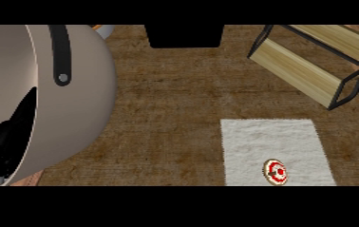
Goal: Pick the sweet potato from the placemat and place it in the tiered shelf
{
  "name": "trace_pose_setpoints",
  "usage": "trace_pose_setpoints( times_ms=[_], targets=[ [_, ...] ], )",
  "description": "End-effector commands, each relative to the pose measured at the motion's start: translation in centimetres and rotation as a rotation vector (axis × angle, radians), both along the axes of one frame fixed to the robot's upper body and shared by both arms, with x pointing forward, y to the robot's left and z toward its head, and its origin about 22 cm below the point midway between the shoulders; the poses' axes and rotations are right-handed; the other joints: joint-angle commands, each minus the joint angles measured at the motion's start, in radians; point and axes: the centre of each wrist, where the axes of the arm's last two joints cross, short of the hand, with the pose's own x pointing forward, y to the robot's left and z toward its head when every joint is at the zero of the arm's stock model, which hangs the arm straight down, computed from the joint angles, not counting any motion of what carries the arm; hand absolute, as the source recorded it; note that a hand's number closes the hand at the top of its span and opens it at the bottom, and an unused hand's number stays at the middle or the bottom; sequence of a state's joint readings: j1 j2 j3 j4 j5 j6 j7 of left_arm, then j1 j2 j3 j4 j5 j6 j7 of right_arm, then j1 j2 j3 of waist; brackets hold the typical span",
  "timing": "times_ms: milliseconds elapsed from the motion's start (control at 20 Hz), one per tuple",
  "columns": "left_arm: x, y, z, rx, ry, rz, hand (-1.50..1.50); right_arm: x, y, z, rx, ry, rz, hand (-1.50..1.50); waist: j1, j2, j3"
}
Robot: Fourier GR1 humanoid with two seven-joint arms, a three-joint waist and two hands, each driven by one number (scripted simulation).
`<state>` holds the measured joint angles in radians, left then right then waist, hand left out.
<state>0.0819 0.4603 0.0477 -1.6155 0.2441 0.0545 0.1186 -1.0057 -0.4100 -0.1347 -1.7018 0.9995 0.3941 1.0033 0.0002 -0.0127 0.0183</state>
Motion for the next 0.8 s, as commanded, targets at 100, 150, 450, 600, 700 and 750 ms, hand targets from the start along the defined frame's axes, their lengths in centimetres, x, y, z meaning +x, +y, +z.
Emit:
trace_pose_setpoints(
  times_ms=[100, 150, 450, 600, 700, 750],
  targets=[
    [-0.4, 0.6, -3.3, -0.023, 0.094, 0.029, 0.0, 1.8, -2.9, 1.5, 0.005, 0.114, -0.154, 1.5, -0.005, 0.016, -0.02],
    [0.8, -0.8, -3.3, -0.013, 0.102, 0.021, 0.0, 2.6, -2.9, 1.4, -0.008, 0.085, -0.161, 1.5, -0.005, 0.021, -0.02],
    [-0.5, -0.8, -3.9, -0.023, 0.095, 0.014, 0.0, 4.2, -6.1, 0.2, -0.028, 0.114, -0.215, 1.5, 0.005, 0.018, -0.019],
    [0.4, -0.5, -2.9, -0.017, 0.078, 0.008, 0.0, 5.8, -7.5, -0.7, 0.0, 0.116, -0.207, 1.5, 0.01, 0.02, -0.019],
    [-0.1, 0.0, -2.8, -0.017, 0.087, 0.031, 0.0, 6.0, -8.8, -1.8, 0.01, 0.119, -0.21, 1.5, 0.008, 0.018, -0.018],
    [0.6, 0.0, -2.9, -0.027, 0.101, 0.026, 0.0, 5.9, -9.1, -0.2, 0.035, 0.11, -0.194, 1.5, 0.005, 0.019, -0.019]
  ],
)
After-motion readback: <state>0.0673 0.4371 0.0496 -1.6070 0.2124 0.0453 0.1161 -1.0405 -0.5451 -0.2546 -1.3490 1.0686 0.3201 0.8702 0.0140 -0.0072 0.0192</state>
